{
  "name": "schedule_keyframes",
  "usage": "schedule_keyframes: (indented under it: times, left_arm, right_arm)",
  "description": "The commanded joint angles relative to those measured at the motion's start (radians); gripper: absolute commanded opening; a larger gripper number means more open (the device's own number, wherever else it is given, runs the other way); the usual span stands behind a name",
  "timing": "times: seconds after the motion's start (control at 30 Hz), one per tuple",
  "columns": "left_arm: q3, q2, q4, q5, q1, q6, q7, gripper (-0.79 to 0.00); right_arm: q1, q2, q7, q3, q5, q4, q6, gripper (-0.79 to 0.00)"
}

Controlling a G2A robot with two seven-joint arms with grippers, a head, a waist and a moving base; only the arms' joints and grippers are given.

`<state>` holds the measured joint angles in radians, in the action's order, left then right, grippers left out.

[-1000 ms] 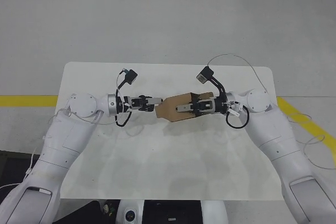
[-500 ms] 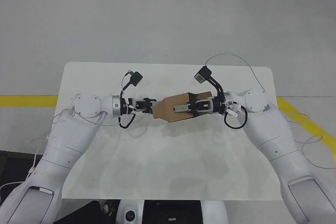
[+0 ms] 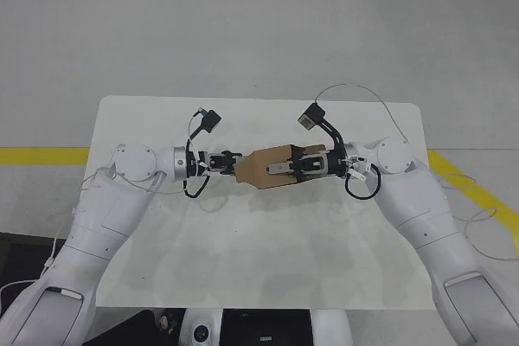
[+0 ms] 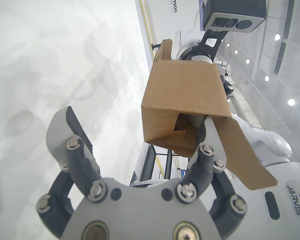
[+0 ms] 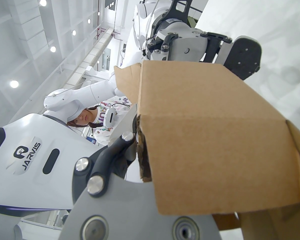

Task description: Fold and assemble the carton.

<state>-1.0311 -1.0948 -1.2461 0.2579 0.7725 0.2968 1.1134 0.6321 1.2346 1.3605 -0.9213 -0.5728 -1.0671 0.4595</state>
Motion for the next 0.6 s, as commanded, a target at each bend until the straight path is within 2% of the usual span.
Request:
schedule_keyframes:
  times: [0.0, 0.37, 0.57]
  left_arm:
    - [-0.001, 0.000, -0.001, 0.000, 0.001, 0.001, 0.000, 0.000]
    - [-0.029, 0.009, -0.003, 0.003, 0.021, -0.005, 0.004, 0.000]
    - [-0.053, 0.018, -0.015, -0.006, 0.042, -0.012, 0.012, 0.000]
  right_arm:
    - [-0.002, 0.000, -0.001, -0.002, 0.003, 0.003, 0.001, -0.785]
    - [-0.005, -0.018, -0.085, -0.058, 0.101, 0.044, 0.024, -0.785]
    - [0.016, -0.031, -0.129, -0.090, 0.137, 0.020, 0.017, -0.785]
